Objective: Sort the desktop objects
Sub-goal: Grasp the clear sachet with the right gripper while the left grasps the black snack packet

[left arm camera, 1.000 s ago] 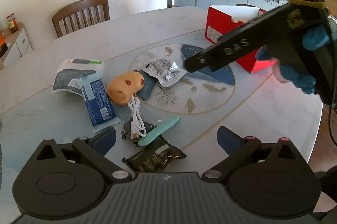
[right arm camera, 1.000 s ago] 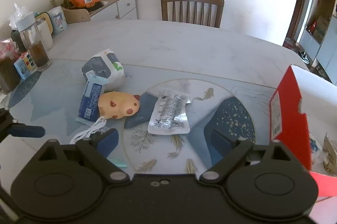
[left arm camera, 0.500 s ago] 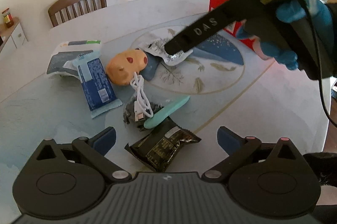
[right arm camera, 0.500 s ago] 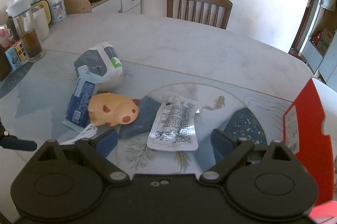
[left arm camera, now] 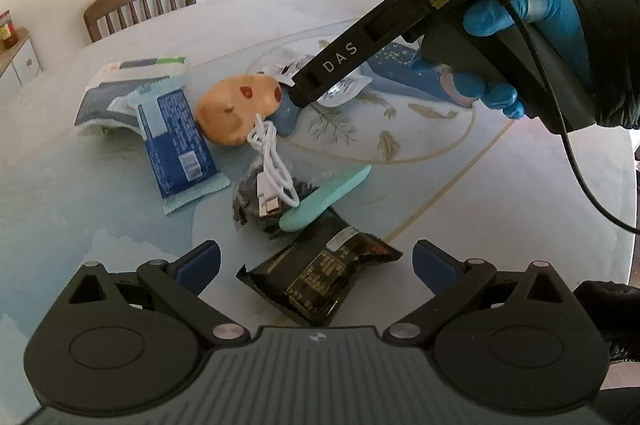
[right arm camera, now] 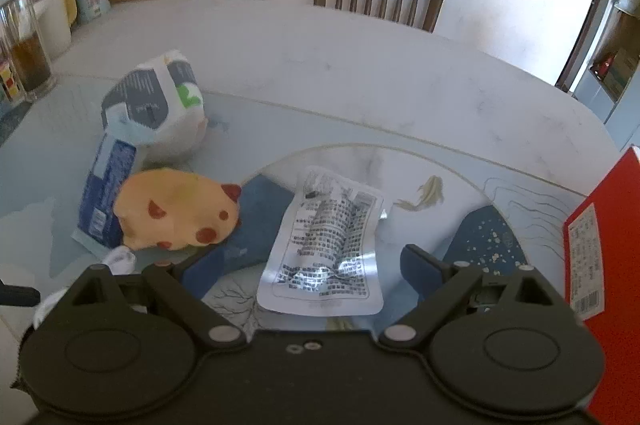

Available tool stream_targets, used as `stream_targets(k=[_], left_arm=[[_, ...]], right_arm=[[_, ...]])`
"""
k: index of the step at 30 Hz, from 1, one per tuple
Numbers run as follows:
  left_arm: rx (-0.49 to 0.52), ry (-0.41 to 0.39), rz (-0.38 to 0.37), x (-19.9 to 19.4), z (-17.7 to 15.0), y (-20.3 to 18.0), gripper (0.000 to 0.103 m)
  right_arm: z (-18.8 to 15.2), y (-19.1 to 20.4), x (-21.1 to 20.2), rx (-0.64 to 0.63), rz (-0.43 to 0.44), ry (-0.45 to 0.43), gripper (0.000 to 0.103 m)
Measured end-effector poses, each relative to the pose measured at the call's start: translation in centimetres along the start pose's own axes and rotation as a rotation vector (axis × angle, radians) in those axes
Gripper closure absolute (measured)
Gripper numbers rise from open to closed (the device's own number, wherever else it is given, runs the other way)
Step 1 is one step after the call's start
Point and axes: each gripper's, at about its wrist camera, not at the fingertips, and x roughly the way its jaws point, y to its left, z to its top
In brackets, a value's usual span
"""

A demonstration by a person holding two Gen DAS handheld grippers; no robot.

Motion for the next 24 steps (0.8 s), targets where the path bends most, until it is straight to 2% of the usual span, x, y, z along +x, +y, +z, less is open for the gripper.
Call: stream_targets(k=[8,15,20,22,24], left_arm=[[0.004,-0.008,-0.003,0.6,-0.2,0.1,0.002],[0.007,0.0,-0.016,0.6,-0.3,-0.1,0.013],[0.01,0.001,-0.015,0.6,-0.3,-0.2,0.015],[0.008,0.002,-0.016,0.5,-0.3,-0.2,0.017],[0.014,0.004,-0.007,0.5,-0.3,-0.3,0.02]], right_arm=[[0.0,-0.3,1.5,0.008,-0.007,0.039,0.009],[-0.1,-1.0,2.0,0.067,0.019,0.048,0.01],[-0.1,-1.1,2.1,0.091,0.022,0.046,0.01],[-0.1,-1.2,2.1,0.091,0.022,0.044,0.013],[-0.1,-1.3,2.0,0.092,0.02,0.037,0.023]])
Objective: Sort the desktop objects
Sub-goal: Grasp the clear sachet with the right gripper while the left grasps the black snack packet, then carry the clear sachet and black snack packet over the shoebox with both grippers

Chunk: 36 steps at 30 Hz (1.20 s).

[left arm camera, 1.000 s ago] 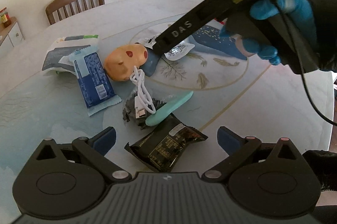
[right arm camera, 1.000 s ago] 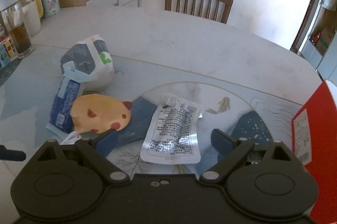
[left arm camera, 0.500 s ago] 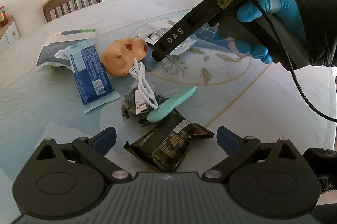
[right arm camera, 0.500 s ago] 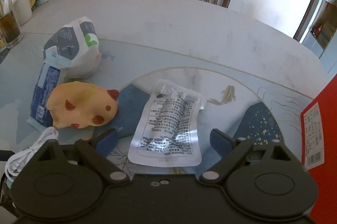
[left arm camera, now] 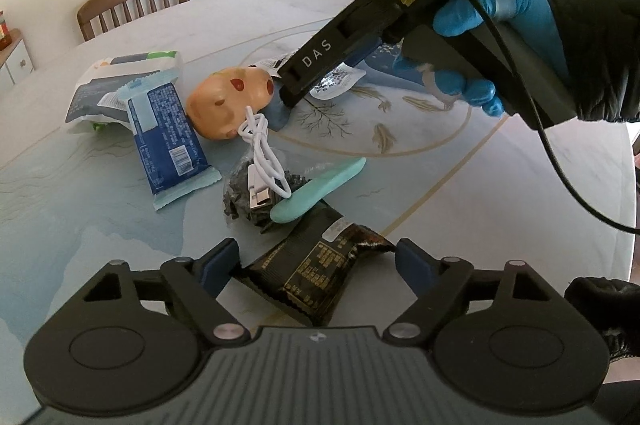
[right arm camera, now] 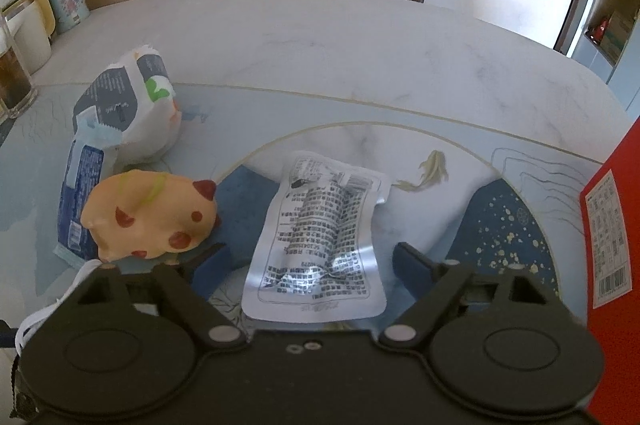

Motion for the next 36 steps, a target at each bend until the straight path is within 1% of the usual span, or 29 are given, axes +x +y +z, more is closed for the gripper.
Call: stream_targets(k=[1,3,5,8,14,18,19,20,23,25,26,33,36], left_arm=[[0.003,0.002,0.0,0.0,0.0,-0.1,0.02],[0.008,0.007,0.001,-0.1,0.0,-0.2,0.021],[0.012,0.013,0.0,-0.1,0.1,-0.3,0.023],[0.019,0.025,0.002,-0.2,0.2,-0.4,0.027],[0.013,0.05,0.004,-0.3,0.6,-0.5,0.03],[-0.001,0.064,-0.002,-0.4,0.8,-0.6,0.035],[-0.003,0.065,-0.002,-0.5,0.8,-0.6,0.037],[-0.003,0.067,0.0,-0.5,0.9,-0.7,0.047],[-0.009,0.068,0.007,-0.8,0.9,-0.7,0.049],[-0.021,0.067,0.002,-0.9,0.9,-0.7,0.053],[-0.025,0.068,-0.006,-1.0,0.9,-0.7,0.059],[-0.034,0.066,0.006,-1.5,0.8,-1.1,0.059],[-0.058,0.072,-0.01,-1.8,0.8,-1.1,0.059]], right_arm=[[0.1,0.0,-0.1,-0.001,0.0,-0.001,0.025],[0.3,-0.1,-0.2,-0.017,0.008,0.006,0.034],[0.4,-0.1,-0.2,-0.028,0.012,0.01,0.038],[0.6,-0.2,-0.3,-0.022,0.011,0.014,0.038],[0.7,-0.1,-0.7,-0.032,0.001,0.014,0.039],[0.3,-0.6,-1.1,-0.007,0.001,0.02,0.039],[0.2,-0.7,-1.3,-0.002,0.002,0.019,0.039],[0.1,-0.9,-1.5,0.004,0.003,0.019,0.039],[-0.5,-1.2,-2.2,0.014,0.001,0.019,0.039],[-0.9,-1.3,-2.7,0.02,-0.001,0.02,0.039],[-1.1,-1.4,-3.0,0.024,0.003,0.02,0.039],[-1.8,-1.7,-4.8,0.044,0.016,0.017,0.04],[-2.2,-2.0,-5.6,0.068,0.033,0.021,0.04]])
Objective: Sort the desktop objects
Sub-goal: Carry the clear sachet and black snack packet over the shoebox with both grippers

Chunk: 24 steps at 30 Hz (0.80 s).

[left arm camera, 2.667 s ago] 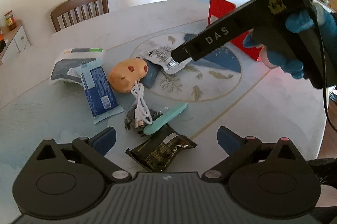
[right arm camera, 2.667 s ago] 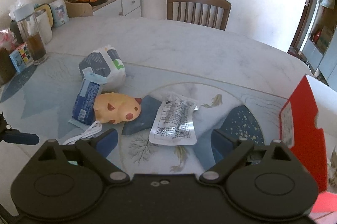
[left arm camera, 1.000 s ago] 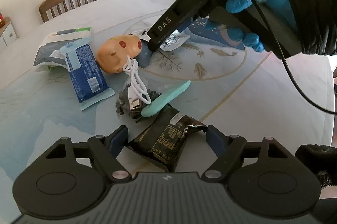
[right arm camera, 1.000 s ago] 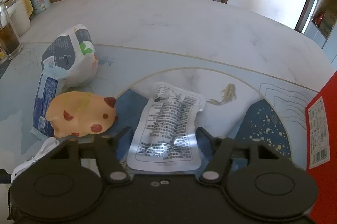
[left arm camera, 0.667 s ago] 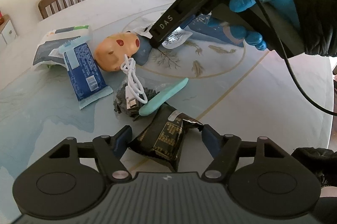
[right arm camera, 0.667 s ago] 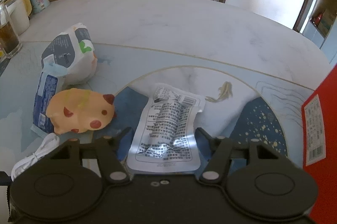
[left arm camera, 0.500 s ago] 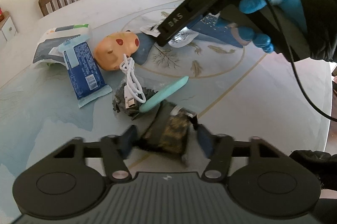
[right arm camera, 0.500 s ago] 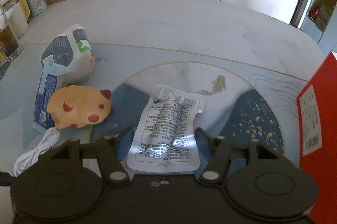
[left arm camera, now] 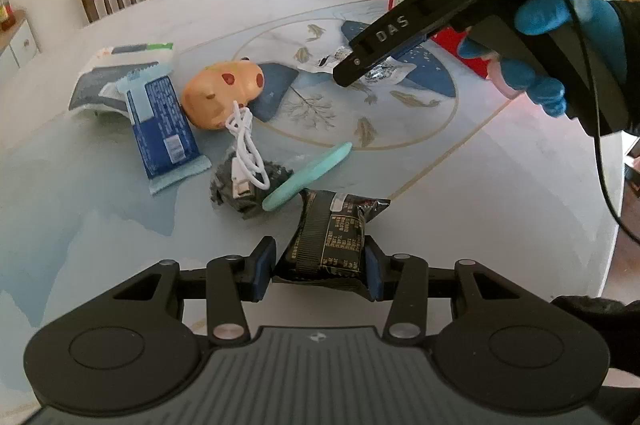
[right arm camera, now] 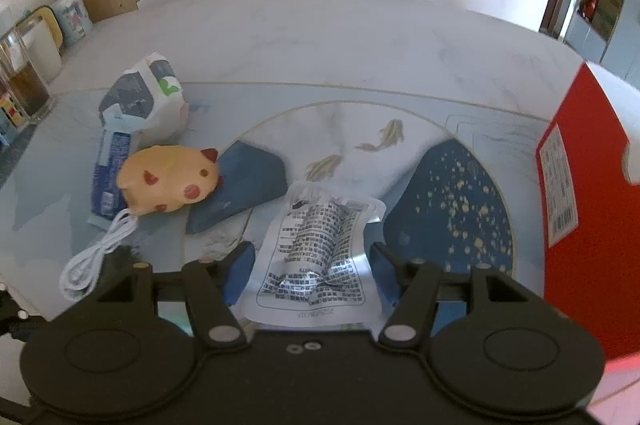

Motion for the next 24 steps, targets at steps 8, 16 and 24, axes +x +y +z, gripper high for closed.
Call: stream_targets(k=[8,16,24], left_arm=[[-0.042,0.002,-0.048,-1.2,0.2,-0.8,0.059],[-0.038,-0.032,-0.074,-2.5,1.2,-2.0,0.059],[-0.035,-0.069,-0.091,-3.4,2.8,-3.2,0.059]], right_arm=[[-1.0,0.1,-2.5,0.019,0.024,-0.005,0.04],[-1.5,-0.5,-5.6,0.053,0.047,-0.035,0.04],[-1.7,-1.7,-8.6,0.08,0.058,-0.067,0.041]])
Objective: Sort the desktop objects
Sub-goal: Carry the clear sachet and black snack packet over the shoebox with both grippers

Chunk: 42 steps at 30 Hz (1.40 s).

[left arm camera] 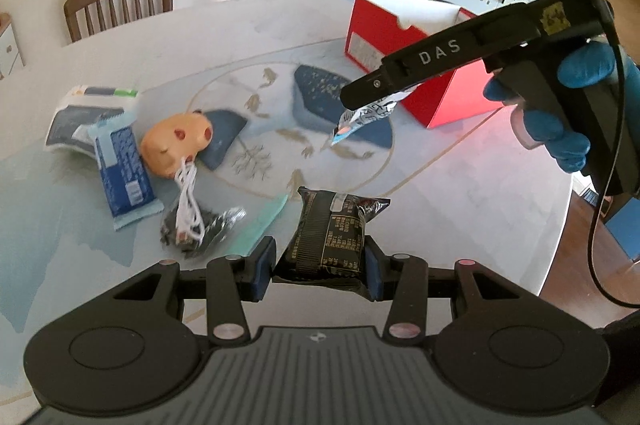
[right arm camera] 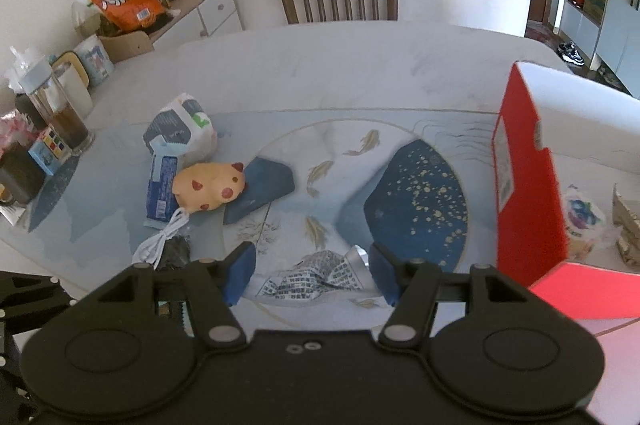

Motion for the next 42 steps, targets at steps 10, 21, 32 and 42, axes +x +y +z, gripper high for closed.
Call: stream_targets(k=[10,21,32,42], left_arm=[[0.007,-0.042,-0.001,-0.4,2.4,-1.4,0.059],[0.024,-0.086,0.006,-0.1,5.1,-3.6,0.059],[0.06,-0.123,0.007,1.0,8.7,-6.3,0.059],[0.089,-0.135,-0.002,3.8,12.6,-9.9,0.059]], right_arm=[[1.0,-1.4,-2.8,0.02,0.026,-0.042,0.041],[2.0,-3.9,-5.8,0.027,0.033,-0.091,0.041],[3.5,-7.8,-8.2,0.015,0.028,-0.136,0.041],[4.7,-12.8,-9.7,0.019,0.009,-0.158,0.041]])
